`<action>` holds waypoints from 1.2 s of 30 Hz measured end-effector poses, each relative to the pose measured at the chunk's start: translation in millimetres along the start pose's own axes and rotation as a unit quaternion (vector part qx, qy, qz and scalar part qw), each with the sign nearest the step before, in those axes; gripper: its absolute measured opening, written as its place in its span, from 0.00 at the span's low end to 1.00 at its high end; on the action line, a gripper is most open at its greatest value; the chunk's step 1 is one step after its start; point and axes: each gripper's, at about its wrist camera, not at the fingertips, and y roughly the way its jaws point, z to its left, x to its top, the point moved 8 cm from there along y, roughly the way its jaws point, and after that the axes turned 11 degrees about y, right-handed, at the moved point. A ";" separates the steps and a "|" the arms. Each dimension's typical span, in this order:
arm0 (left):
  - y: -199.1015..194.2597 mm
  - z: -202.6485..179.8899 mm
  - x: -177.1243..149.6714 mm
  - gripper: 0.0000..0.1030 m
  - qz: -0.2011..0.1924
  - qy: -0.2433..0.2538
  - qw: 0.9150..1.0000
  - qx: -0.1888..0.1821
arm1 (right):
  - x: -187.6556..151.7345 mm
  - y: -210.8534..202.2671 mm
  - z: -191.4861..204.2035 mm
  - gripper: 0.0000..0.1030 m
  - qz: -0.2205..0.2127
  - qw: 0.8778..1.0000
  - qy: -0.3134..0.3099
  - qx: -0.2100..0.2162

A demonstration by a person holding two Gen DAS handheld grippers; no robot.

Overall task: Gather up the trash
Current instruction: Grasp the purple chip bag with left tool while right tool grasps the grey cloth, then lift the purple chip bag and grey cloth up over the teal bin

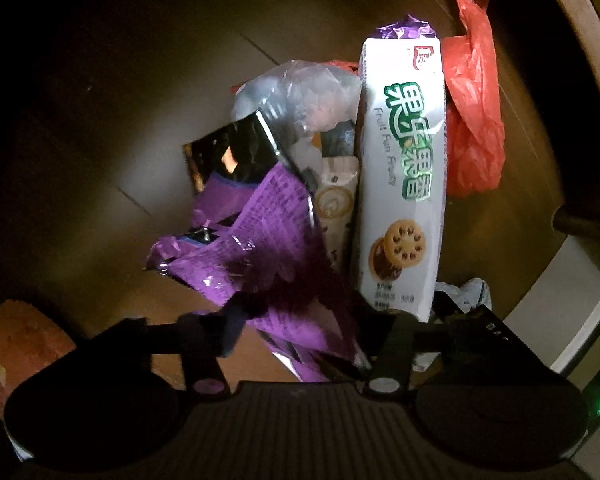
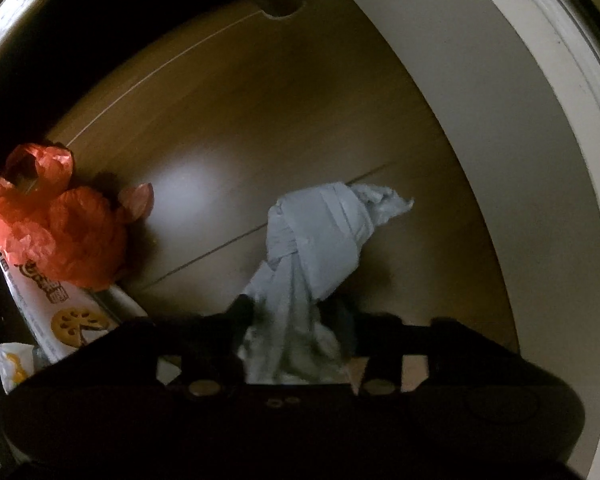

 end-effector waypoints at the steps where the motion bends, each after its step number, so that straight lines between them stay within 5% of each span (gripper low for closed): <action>1: -1.2 -0.8 -4.3 0.39 0.000 0.001 1.000 -0.005 | -0.1 -1.3 1.2 0.30 -0.002 1.000 -0.004 -0.002; 2: -3.1 0.0 -8.3 0.29 0.001 0.003 1.000 -0.006 | -0.7 -3.3 0.8 0.28 -0.005 1.000 -0.008 -0.004; 4: -5.9 1.9 -16.1 0.26 0.004 0.005 1.000 -0.012 | -2.9 -9.8 0.6 0.24 -0.010 1.000 -0.019 0.000; 12: -33.5 4.4 -52.4 0.22 0.006 0.030 0.999 -0.016 | -30.0 -70.7 -5.6 0.19 -0.043 0.992 -0.115 0.003; 20: -111.3 -2.7 -84.9 0.22 0.001 0.097 0.995 -0.013 | -64.9 -165.8 -5.5 0.18 -0.063 0.988 -0.137 0.024; 29: -254.5 -7.9 -127.2 0.22 -0.032 0.199 0.979 -0.012 | -108.3 -326.2 19.5 0.18 -0.095 0.979 -0.168 0.070; 36: -381.0 -40.7 -157.5 0.22 -0.075 0.260 0.962 -0.033 | -133.8 -462.7 50.8 0.18 -0.128 0.960 -0.226 0.107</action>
